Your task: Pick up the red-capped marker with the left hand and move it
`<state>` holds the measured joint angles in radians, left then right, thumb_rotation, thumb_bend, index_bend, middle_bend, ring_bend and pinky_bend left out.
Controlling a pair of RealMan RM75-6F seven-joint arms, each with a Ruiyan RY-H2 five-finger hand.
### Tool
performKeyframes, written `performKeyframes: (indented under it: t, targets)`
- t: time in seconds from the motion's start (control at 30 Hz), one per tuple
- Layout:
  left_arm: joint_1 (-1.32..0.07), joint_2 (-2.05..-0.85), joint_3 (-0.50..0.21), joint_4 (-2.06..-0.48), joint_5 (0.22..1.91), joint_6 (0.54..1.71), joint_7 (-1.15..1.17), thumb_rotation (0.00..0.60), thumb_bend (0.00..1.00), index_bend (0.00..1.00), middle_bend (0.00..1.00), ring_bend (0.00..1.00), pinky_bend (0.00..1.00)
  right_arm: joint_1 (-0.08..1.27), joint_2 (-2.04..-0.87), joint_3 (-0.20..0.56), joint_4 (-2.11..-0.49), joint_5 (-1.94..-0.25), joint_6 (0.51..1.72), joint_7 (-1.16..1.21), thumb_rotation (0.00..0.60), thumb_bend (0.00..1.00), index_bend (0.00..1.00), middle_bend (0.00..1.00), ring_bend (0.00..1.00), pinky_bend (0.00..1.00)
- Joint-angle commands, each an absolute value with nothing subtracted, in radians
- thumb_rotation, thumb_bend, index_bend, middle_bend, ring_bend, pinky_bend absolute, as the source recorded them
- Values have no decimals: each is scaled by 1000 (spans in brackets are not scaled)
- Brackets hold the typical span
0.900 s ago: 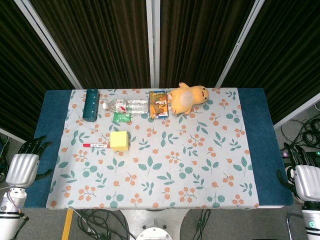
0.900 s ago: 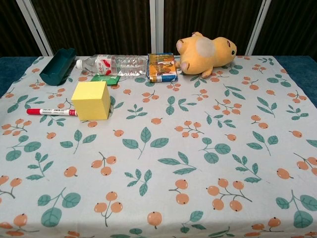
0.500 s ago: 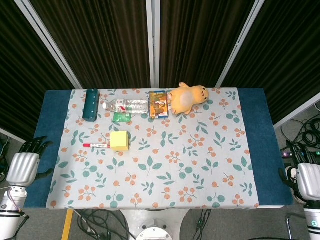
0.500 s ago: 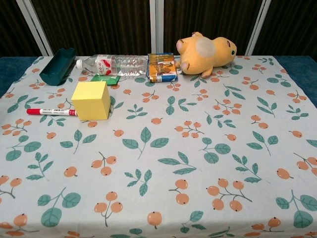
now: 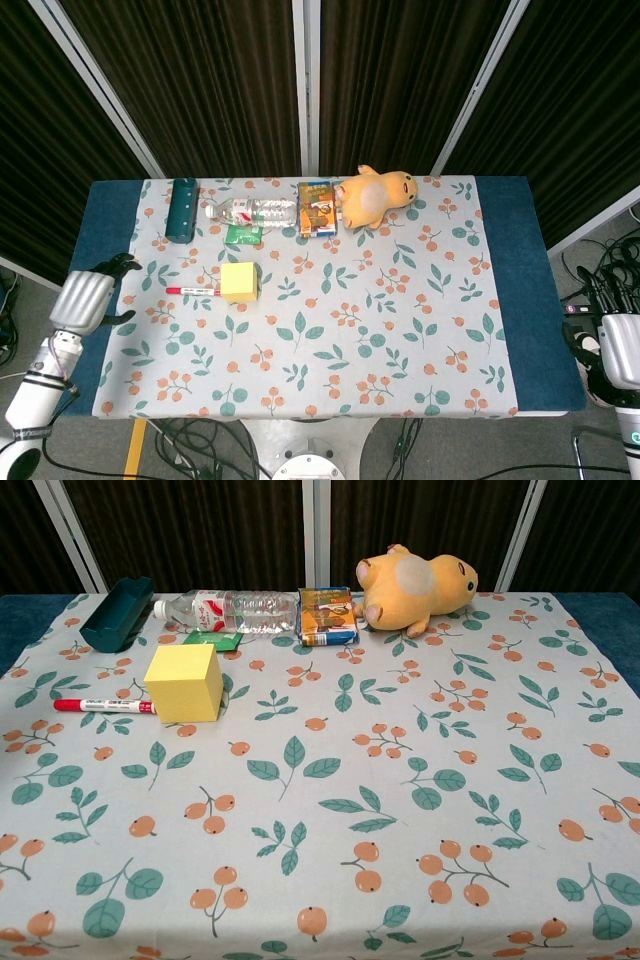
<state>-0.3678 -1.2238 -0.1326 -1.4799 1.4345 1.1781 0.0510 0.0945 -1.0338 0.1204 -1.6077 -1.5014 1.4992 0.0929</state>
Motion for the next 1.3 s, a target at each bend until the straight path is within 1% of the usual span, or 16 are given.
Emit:
performKeyframes:
  t: [0.03, 0.1, 0.2, 0.4, 0.53, 0.57, 0.63, 0.7, 0.77, 0.83, 0.9, 0.93, 1.0, 1.2, 1.3]
  targets:
    - [-426, -1281, -152, -1415, 1397, 1105, 38, 600, 113, 410, 426, 634, 835, 101, -1030, 122, -1609, -1504, 1493, 97, 600, 301, 57, 149, 53, 166]
    - [-457, -1315, -158, -1378, 1370, 1054, 42, 600, 120, 430, 454, 720, 899, 105, -1029, 122, -1610, -1507, 1491, 97, 600, 301, 57, 149, 53, 166]
    - [-496, -1363, -168, -1332, 1329, 997, 64, 600, 121, 432, 465, 749, 926, 112, -1028, 122, -1613, -1510, 1484, 96, 600, 301, 57, 149, 53, 166]
    - [-555, -1468, -179, -1242, 1238, 916, 142, 600, 122, 432, 466, 754, 932, 117, -1026, 119, -1618, -1513, 1480, 94, 600, 301, 57, 149, 53, 166]
    - [-579, -1523, -184, -1204, 1173, 883, 199, 600, 121, 432, 466, 753, 931, 116, -1026, 117, -1620, -1513, 1481, 93, 600, 301, 57, 148, 53, 166]
    - [-585, -1534, -187, -1195, 1157, 877, 216, 600, 121, 432, 466, 746, 927, 117, -1026, 116, -1620, -1512, 1480, 93, 600, 301, 57, 148, 53, 166]
    - [-597, -1555, -193, -1181, 1118, 868, 254, 600, 121, 435, 466, 689, 911, 119, -1026, 116, -1621, -1510, 1477, 93, 600, 301, 57, 148, 53, 166]
    - [-604, -1577, -200, -1171, 1093, 881, 284, 600, 121, 470, 466, 494, 855, 118, -1026, 116, -1621, -1508, 1478, 94, 600, 301, 57, 148, 53, 166]
    - [-608, -1595, -202, -1159, 1081, 898, 313, 600, 121, 499, 471, 414, 813, 117, -1025, 116, -1621, -1507, 1479, 95, 600, 301, 57, 148, 53, 166]
    - [-611, -1614, -202, -1148, 1067, 914, 341, 600, 128, 516, 480, 413, 797, 116, -1023, 115, -1621, -1504, 1479, 96, 600, 301, 57, 148, 53, 166]
    - [-612, -1634, -203, -1135, 1052, 925, 355, 600, 146, 532, 486, 409, 757, 115, -1023, 114, -1621, -1501, 1479, 97, 600, 301, 57, 148, 53, 166]
    - [-612, -1643, -204, -1131, 1045, 928, 358, 600, 153, 537, 486, 394, 718, 115, -1023, 114, -1621, -1500, 1478, 98, 600, 301, 57, 148, 53, 166]
    - [-612, -1660, -205, -1120, 1035, 939, 367, 600, 161, 548, 487, 336, 595, 115, -1024, 113, -1620, -1500, 1478, 99, 600, 301, 57, 148, 53, 166]
    - [-613, -1700, -207, -1089, 1016, 957, 383, 600, 191, 553, 488, 281, 434, 114, -1024, 112, -1616, -1495, 1477, 103, 600, 301, 57, 148, 53, 166]
    - [-614, -1717, -208, -1069, 1006, 952, 379, 600, 210, 554, 506, 272, 381, 115, -1024, 112, -1615, -1492, 1474, 106, 600, 301, 57, 148, 53, 166]
